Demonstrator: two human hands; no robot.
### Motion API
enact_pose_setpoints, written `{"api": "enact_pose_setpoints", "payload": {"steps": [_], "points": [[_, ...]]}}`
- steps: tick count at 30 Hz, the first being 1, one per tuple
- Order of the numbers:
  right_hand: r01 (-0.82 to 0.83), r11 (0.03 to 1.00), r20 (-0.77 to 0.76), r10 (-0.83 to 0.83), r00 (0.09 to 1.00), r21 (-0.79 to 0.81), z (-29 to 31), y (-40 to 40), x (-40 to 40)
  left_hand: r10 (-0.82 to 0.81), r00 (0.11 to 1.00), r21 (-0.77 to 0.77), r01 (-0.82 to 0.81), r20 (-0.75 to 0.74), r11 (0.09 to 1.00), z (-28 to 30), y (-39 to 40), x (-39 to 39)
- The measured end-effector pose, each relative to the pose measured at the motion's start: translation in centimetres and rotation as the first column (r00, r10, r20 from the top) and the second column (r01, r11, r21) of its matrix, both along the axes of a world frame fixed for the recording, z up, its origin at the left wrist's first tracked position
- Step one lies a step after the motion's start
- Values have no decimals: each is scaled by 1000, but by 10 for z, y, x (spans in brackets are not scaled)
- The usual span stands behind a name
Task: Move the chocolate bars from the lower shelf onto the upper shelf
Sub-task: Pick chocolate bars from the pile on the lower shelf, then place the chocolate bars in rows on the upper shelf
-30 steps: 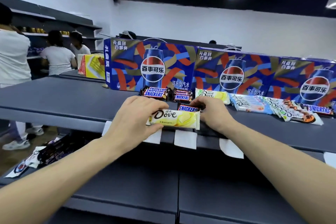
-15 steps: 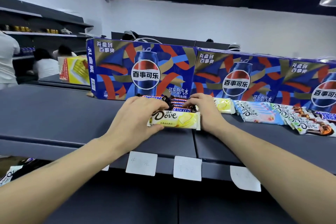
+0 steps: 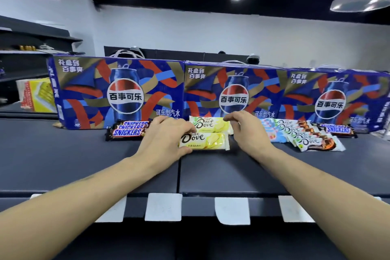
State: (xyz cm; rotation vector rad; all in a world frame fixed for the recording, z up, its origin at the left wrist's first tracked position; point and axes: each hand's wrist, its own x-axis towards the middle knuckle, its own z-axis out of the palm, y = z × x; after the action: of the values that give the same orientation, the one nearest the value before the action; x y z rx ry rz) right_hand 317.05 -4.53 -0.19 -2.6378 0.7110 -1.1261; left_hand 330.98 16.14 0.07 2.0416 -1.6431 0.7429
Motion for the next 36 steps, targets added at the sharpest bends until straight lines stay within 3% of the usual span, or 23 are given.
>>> {"api": "enact_pose_setpoints", "payload": {"steps": [9, 17, 22, 28, 36], "points": [[28, 999, 137, -30, 990, 19, 7, -20, -22, 118, 989, 138, -105, -88, 985, -3, -82, -3], [-3, 1000, 143, 2, 990, 7, 4, 0, -25, 267, 954, 183, -240, -139, 953, -5, -112, -1], [37, 998, 116, -42, 992, 45, -2, 20, -25, 214, 970, 166, -194, -111, 967, -2, -111, 2], [29, 995, 95, -38, 995, 95, -15, 57, -25, 76, 982, 109, -58, -172, 992, 1, -68, -14], [-75, 994, 151, 63, 986, 74, -30, 156, -53, -36, 944, 35, 50, -329, 998, -7, 65, -63]]}}
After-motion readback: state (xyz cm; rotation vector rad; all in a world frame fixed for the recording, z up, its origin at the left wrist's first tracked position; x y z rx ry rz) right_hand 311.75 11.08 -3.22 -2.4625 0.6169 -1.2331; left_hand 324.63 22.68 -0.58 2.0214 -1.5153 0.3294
